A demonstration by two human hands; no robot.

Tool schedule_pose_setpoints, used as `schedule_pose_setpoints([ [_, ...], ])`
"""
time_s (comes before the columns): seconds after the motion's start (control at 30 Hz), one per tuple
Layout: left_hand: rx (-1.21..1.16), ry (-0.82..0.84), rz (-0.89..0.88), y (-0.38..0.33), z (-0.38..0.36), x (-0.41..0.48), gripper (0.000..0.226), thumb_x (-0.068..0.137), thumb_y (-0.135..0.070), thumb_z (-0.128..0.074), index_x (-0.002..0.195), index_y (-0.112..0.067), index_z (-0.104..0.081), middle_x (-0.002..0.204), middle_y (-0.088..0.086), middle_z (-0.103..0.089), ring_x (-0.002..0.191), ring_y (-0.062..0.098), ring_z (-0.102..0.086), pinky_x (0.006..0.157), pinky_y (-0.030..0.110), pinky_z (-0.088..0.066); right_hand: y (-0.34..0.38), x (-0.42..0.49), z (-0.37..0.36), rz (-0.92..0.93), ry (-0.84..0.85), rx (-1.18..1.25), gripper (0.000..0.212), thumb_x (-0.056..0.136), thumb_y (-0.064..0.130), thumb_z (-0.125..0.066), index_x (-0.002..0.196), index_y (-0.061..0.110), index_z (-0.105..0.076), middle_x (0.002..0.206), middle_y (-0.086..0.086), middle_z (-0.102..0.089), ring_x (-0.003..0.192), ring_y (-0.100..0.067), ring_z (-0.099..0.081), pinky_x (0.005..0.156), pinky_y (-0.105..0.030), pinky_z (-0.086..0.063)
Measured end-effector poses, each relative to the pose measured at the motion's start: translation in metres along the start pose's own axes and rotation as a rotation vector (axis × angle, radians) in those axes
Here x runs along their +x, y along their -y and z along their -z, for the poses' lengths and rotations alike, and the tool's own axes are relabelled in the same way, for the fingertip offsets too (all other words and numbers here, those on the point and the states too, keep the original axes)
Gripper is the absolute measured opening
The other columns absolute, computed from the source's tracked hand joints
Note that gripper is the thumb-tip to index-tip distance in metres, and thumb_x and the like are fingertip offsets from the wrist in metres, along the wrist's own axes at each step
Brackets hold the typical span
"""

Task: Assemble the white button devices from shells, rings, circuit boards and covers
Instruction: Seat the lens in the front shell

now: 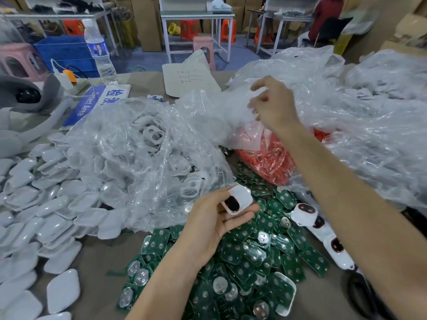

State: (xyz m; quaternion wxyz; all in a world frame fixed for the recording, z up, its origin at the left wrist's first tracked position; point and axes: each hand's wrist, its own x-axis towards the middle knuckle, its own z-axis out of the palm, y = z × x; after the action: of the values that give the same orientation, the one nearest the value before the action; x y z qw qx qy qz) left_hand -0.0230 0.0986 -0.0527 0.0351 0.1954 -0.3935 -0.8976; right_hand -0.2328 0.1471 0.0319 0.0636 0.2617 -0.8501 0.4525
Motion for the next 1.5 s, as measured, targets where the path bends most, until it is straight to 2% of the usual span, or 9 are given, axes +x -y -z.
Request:
schedule_pose_setpoints([
  [0.1,-0.047,-0.022,0.007,0.0,0.0,0.0,0.025,0.101,-0.012,-0.043,0.114,0.003,-0.058,0.098,0.024,-0.073,0.093,0.038,-0.072,0.065,0.029,-0.061,0.007,-0.055,0.028,-0.135,0.107,0.469,0.016,0.085,-0.002,-0.066,0.097,0.008,-0.07,0.08,-0.006,-0.072,0.067,-0.014,-0.07,0.064,-0.02,-0.057],
  [0.2,-0.091,-0.041,0.018,0.0,0.001,0.0,0.025,0.1,-0.01,-0.043,0.114,0.004,-0.058,0.1,0.025,-0.072,0.092,0.039,-0.072,0.065,0.03,-0.061,-0.001,-0.116,0.03,-0.286,0.246,0.547,0.016,0.084,0.0,-0.065,0.09,0.013,-0.071,0.083,0.001,-0.073,0.072,-0.011,-0.072,0.063,-0.017,-0.055],
  [0.33,-0.068,-0.071,0.012,0.001,0.001,0.002,0.023,0.099,-0.009,-0.045,0.108,0.004,-0.063,0.095,0.022,-0.074,0.081,0.03,-0.073,0.062,0.028,-0.06,-0.016,-0.154,0.014,-0.349,0.21,0.611,0.014,0.084,-0.006,-0.065,0.084,0.006,-0.071,0.073,-0.006,-0.072,0.06,-0.015,-0.067,0.056,-0.019,-0.055],
  [0.57,-0.049,-0.103,-0.011,0.002,0.0,0.003,0.025,0.097,-0.007,-0.046,0.102,0.003,-0.069,0.093,0.018,-0.073,0.076,0.021,-0.072,0.061,0.026,-0.059,-0.022,-0.166,0.003,-0.276,0.145,0.602,0.018,0.083,-0.003,-0.069,0.078,0.014,-0.073,0.071,-0.006,-0.073,0.054,-0.013,-0.064,0.051,-0.019,-0.052],
  [0.77,-0.007,-0.071,-0.035,0.001,-0.002,0.001,0.04,0.097,-0.005,-0.045,0.078,-0.008,-0.08,0.085,0.016,-0.075,0.075,0.021,-0.074,0.063,0.025,-0.059,-0.022,-0.168,-0.003,-0.228,0.098,0.556,0.018,0.081,0.001,-0.072,0.077,0.018,-0.073,0.069,-0.001,-0.072,0.047,-0.004,-0.056,0.046,-0.015,-0.044],
  [0.97,-0.015,-0.092,-0.055,0.002,-0.001,0.002,0.038,0.097,-0.004,-0.045,0.079,-0.003,-0.079,0.086,0.018,-0.075,0.076,0.023,-0.074,0.063,0.026,-0.059,-0.023,-0.168,-0.008,-0.229,0.13,0.512,0.016,0.08,0.004,-0.074,0.077,0.021,-0.074,0.073,0.002,-0.074,0.061,-0.004,-0.065,0.056,-0.015,-0.046],
  [1.1,-0.025,-0.101,-0.053,0.004,0.0,0.003,0.03,0.098,-0.005,-0.045,0.092,0.004,-0.072,0.089,0.02,-0.074,0.077,0.026,-0.074,0.062,0.028,-0.06,-0.021,-0.165,-0.004,-0.23,0.12,0.535,0.016,0.079,0.0,-0.073,0.076,0.015,-0.073,0.065,0.004,-0.071,0.047,0.002,-0.056,0.046,-0.01,-0.041],
  [1.23,-0.006,-0.081,-0.058,0.003,0.001,0.003,0.038,0.096,-0.007,-0.046,0.078,-0.005,-0.079,0.088,0.018,-0.075,0.078,0.025,-0.074,0.064,0.026,-0.059,-0.019,-0.164,-0.002,-0.226,0.157,0.527,0.015,0.079,-0.001,-0.073,0.076,0.013,-0.073,0.06,0.007,-0.069,0.044,0.004,-0.054,0.044,-0.008,-0.04],
  [1.5,0.001,-0.076,-0.063,0.004,0.003,0.005,0.036,0.096,-0.007,-0.046,0.082,-0.006,-0.079,0.089,0.018,-0.075,0.08,0.024,-0.074,0.066,0.028,-0.059,-0.02,-0.164,-0.003,-0.228,0.178,0.493,0.014,0.079,0.003,-0.074,0.076,0.017,-0.074,0.066,0.005,-0.072,0.054,0.001,-0.061,0.053,-0.012,-0.045],
])
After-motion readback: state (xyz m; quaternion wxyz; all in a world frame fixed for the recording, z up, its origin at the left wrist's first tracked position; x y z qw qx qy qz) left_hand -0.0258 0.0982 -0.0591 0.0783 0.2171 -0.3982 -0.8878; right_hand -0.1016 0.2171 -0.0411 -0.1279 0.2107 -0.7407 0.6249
